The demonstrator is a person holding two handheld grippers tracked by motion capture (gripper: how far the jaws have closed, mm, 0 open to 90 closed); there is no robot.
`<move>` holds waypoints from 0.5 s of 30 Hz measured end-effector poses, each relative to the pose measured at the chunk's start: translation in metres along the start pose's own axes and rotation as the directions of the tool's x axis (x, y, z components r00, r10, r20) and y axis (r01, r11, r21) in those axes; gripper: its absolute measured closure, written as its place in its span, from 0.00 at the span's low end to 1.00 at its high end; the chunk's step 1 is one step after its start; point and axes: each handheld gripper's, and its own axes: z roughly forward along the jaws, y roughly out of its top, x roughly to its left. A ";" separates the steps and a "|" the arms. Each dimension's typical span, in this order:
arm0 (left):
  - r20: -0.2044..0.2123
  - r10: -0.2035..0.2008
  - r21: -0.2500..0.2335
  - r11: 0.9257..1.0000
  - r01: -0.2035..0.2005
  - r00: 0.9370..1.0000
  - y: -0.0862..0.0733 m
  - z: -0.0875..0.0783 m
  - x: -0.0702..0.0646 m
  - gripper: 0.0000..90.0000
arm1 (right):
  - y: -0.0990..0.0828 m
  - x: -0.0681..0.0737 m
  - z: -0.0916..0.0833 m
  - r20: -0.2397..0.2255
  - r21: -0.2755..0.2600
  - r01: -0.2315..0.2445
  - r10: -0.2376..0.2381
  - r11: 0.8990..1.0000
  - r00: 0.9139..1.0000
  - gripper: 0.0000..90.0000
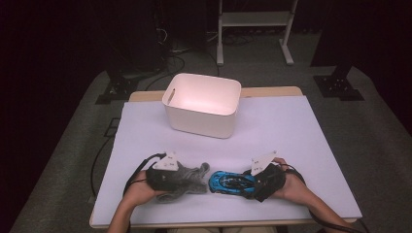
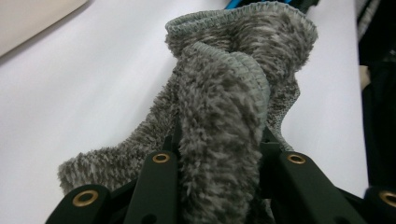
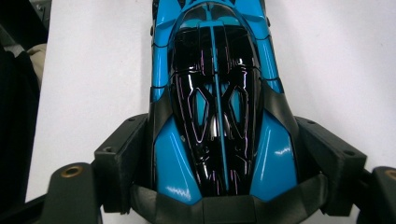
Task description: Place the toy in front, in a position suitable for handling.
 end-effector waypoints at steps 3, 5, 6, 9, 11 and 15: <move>0.039 0.028 0.007 1.000 -0.029 0.999 0.015 0.017 0.001 0.77 | 0.003 -0.002 0.001 -0.006 0.005 0.026 -0.026 1.000 1.000 0.26; 0.063 0.039 0.019 0.999 -0.040 0.997 0.022 0.028 0.002 0.77 | 0.007 -0.006 0.004 -0.022 0.007 0.054 -0.054 0.999 0.998 0.26; 0.063 0.039 0.019 0.999 -0.040 0.997 0.022 0.028 0.002 0.77 | 0.009 -0.007 0.006 -0.028 0.006 0.061 -0.061 0.998 0.998 0.26; 0.090 0.052 0.023 0.998 -0.054 0.995 0.029 0.036 0.002 0.77 | 0.017 -0.008 0.012 -0.039 0.004 0.073 -0.073 0.997 0.997 0.26; 0.091 0.055 0.025 0.998 -0.057 0.994 0.030 0.038 0.002 0.77 | 0.019 -0.007 0.014 -0.042 0.004 0.076 -0.076 0.997 0.996 0.26; 0.090 0.049 0.043 0.998 -0.053 0.995 0.028 0.042 0.004 0.77 | 0.025 -0.009 0.022 -0.065 -0.009 0.052 -0.053 0.999 0.996 0.25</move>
